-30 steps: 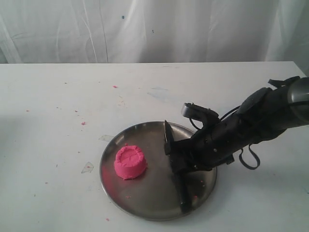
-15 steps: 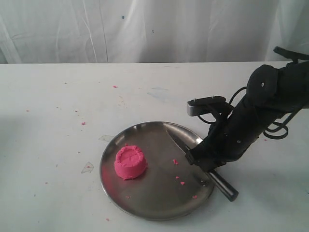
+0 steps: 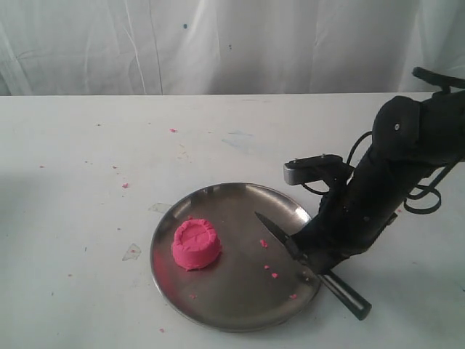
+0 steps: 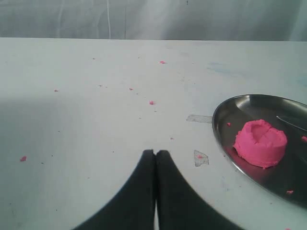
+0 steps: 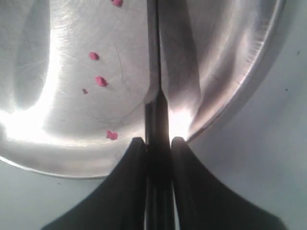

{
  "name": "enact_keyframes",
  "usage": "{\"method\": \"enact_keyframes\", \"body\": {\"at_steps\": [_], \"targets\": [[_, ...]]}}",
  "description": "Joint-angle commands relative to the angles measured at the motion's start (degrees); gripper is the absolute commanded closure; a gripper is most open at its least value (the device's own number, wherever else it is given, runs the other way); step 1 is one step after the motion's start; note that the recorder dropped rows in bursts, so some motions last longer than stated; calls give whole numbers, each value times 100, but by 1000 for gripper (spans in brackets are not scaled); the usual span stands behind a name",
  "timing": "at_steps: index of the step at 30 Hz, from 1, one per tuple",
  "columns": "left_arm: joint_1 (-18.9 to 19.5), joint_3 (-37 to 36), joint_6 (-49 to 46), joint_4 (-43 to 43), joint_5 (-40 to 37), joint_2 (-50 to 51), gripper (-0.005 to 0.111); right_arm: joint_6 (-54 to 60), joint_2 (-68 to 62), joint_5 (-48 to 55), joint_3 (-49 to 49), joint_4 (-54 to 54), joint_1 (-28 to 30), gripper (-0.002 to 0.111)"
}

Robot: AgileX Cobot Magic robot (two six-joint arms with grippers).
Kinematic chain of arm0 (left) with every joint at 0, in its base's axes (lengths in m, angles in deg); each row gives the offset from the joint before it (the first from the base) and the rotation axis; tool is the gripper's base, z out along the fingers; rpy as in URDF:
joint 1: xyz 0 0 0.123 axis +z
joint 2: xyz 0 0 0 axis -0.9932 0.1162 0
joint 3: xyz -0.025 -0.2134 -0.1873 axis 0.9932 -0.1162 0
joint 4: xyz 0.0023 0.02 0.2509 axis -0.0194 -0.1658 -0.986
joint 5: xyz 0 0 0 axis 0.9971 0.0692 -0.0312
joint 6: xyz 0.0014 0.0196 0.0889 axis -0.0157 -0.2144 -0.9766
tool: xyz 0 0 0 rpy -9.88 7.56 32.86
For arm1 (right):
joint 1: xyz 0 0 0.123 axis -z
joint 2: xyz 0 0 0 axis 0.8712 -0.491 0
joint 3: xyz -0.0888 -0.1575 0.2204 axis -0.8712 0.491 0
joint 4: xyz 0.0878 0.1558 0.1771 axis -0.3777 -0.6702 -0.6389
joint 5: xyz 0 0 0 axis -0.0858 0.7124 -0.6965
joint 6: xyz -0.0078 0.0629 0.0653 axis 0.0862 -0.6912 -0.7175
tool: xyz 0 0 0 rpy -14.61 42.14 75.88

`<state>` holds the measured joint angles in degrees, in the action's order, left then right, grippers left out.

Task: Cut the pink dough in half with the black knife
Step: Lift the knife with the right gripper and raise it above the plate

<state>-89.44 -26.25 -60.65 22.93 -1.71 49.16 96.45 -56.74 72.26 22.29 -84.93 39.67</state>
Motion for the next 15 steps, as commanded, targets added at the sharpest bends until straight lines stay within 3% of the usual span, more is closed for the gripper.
{"method": "enact_keyframes", "body": {"at_steps": [1, 10, 15], "targets": [[-23, -29, 0, 21, -6, -30, 107, 102, -52, -2, -31, 48, -198, 96], [-23, -29, 0, 21, -6, -30, 107, -433, -314, -118, -436, 1201, -684, 96], [-23, -29, 0, 21, -6, -30, 107, -434, -555, -2, -557, 1310, -844, 96]]}}
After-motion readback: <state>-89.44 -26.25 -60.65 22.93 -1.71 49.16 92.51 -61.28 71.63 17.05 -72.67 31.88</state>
